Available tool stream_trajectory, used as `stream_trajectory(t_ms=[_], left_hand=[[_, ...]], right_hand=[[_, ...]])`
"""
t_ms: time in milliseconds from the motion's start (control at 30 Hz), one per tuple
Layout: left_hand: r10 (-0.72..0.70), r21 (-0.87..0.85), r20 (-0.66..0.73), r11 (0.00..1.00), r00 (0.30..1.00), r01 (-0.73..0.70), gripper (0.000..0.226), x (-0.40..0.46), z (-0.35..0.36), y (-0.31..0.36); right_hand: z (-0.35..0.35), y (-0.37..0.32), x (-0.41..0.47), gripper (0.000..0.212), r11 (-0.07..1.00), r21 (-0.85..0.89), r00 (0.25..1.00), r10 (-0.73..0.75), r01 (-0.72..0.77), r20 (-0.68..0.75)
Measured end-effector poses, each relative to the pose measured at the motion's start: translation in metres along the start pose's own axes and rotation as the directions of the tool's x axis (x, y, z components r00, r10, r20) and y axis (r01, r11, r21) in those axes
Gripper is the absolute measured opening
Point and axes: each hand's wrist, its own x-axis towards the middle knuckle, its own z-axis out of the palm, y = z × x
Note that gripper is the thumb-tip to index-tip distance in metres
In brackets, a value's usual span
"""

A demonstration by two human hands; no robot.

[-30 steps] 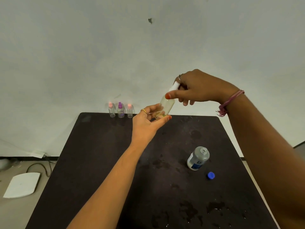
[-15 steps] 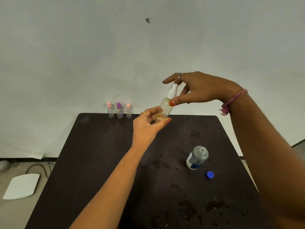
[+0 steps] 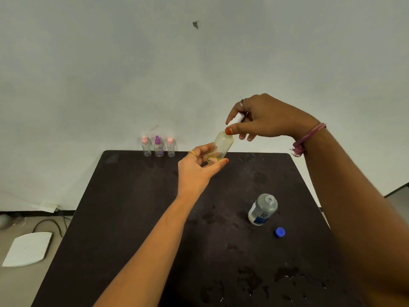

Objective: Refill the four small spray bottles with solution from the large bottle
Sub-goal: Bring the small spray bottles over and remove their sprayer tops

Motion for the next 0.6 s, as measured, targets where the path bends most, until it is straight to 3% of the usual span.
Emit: stream_trajectory(t_ms=[600], left_hand=[[-0.026, -0.016, -0.035, 1.0, 0.999, 0.025, 0.043, 0.001, -0.009, -0.023]], right_hand=[[-0.026, 0.013, -0.014, 0.028, 0.997, 0.072, 0.994, 0.035, -0.028, -0.102]])
